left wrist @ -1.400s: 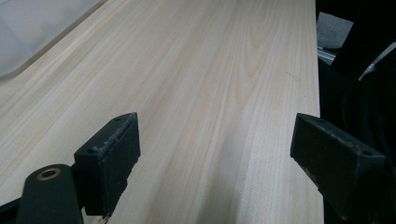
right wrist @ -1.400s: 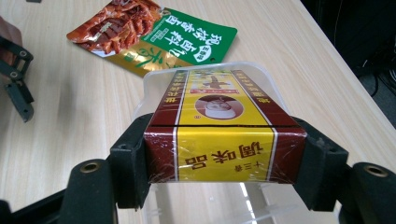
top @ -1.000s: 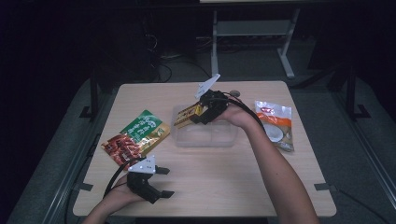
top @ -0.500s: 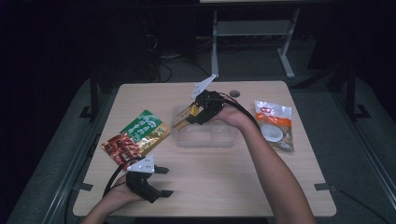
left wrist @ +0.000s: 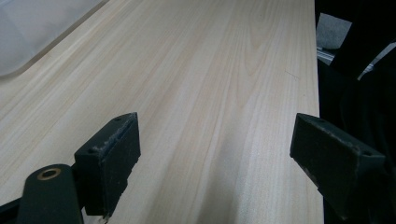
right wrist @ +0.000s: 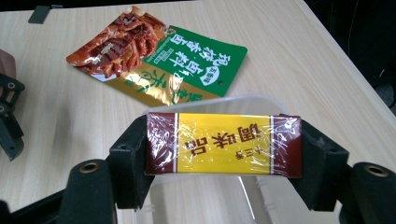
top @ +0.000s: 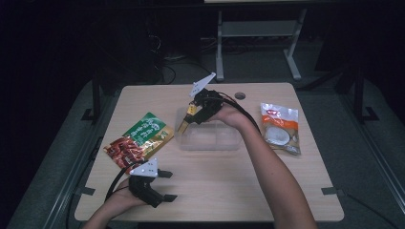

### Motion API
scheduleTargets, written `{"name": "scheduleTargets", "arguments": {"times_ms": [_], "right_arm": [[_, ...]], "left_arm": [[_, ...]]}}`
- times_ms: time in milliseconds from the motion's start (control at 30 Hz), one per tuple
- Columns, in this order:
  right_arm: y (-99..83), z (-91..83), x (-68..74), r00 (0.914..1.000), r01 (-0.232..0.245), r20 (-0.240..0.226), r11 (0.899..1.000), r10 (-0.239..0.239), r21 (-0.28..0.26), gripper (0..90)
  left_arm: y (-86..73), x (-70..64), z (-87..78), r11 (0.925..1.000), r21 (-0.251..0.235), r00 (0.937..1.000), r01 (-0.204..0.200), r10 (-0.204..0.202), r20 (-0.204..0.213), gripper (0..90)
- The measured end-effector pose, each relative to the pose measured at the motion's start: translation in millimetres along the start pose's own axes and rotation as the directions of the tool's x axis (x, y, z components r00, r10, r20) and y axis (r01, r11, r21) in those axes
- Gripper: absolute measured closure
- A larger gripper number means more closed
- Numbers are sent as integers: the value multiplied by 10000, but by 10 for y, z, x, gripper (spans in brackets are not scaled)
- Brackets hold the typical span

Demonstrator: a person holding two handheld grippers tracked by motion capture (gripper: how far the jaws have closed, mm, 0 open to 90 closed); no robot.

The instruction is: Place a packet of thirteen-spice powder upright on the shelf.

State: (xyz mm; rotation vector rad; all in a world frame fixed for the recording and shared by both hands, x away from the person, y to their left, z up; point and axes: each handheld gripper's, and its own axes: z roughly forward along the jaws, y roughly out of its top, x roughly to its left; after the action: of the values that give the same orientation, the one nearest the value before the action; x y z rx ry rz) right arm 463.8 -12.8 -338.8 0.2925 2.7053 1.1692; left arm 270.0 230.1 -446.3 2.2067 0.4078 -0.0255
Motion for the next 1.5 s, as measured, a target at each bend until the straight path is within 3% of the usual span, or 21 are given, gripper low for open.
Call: {"name": "scheduleTargets", "arguments": {"times_ms": [133,300,800,1167,1500], "right_arm": [[82,41,-10,9999,134,-43,9999,-134,-85,312],[143,166,-32,9995,200,-245,9996,-195,179,311],[134,427,-42,9984,233,-524,9983,-205,539,311],[89,554,-50,9983,133,-570,9968,-88,783,311],[19,631,-82,9967,-317,-716,9953,384,919,271]], "left_arm": [[1,-2,-3,10000,40,10000,-17,17,16,156],[-1,-9,-4,10000,20,10000,-21,21,43,156],[-3,-17,-3,10000,13,10000,8,-8,70,156],[-7,-9,-5,9999,28,9999,104,-104,30,155],[-17,2,9,9996,155,9997,234,-235,77,154]]}}
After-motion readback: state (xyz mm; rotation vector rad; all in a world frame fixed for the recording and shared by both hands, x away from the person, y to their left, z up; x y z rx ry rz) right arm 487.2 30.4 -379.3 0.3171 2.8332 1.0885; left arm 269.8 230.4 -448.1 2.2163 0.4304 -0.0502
